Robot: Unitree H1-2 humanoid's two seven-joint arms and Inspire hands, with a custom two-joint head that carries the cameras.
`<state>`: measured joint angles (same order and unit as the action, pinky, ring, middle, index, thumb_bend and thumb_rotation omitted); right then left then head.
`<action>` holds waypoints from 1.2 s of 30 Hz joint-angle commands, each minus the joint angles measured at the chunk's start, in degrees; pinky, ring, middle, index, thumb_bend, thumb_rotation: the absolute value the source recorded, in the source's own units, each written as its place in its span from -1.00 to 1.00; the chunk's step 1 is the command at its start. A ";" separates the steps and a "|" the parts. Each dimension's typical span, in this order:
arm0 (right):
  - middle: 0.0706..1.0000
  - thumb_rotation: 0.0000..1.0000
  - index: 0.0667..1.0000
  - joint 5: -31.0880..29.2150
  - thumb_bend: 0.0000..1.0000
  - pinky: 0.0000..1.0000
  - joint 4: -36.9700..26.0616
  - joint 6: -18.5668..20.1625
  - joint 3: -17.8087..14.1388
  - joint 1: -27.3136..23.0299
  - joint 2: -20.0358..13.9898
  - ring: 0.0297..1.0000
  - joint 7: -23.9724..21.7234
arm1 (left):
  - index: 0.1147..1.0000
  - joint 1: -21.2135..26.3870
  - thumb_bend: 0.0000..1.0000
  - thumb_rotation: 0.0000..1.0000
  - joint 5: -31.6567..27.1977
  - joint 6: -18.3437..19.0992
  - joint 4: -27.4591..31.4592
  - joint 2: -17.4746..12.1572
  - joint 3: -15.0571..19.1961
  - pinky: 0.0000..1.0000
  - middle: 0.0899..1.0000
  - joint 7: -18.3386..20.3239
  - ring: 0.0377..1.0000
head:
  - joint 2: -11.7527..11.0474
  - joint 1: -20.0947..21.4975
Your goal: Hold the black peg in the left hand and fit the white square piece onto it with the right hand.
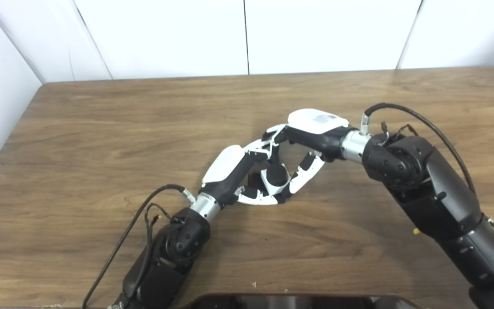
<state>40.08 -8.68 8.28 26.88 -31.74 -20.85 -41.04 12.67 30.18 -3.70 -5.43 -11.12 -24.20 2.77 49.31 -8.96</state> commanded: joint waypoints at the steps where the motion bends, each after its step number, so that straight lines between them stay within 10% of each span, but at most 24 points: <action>1: 0.91 -0.13 0.99 1.20 1.00 0.44 -0.59 0.22 -0.53 -1.45 -0.70 0.74 0.63 | -0.15 -2.29 0.04 -0.85 1.37 2.96 -1.86 -1.06 -2.06 0.78 0.78 4.87 0.86 | 0.03 -0.02; 36: 0.81 -0.12 0.92 -5.71 1.00 0.38 -6.23 1.86 -15.14 1.59 -6.97 0.69 4.81 | -0.15 -2.15 0.04 -0.84 0.43 2.36 -2.19 -2.42 -2.07 0.80 0.79 5.25 0.87 | 0.13 1.72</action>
<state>35.30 -12.66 10.15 13.04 -28.46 -27.29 -38.36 12.56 29.39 -3.49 -4.95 -11.81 -24.47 3.07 49.39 -7.21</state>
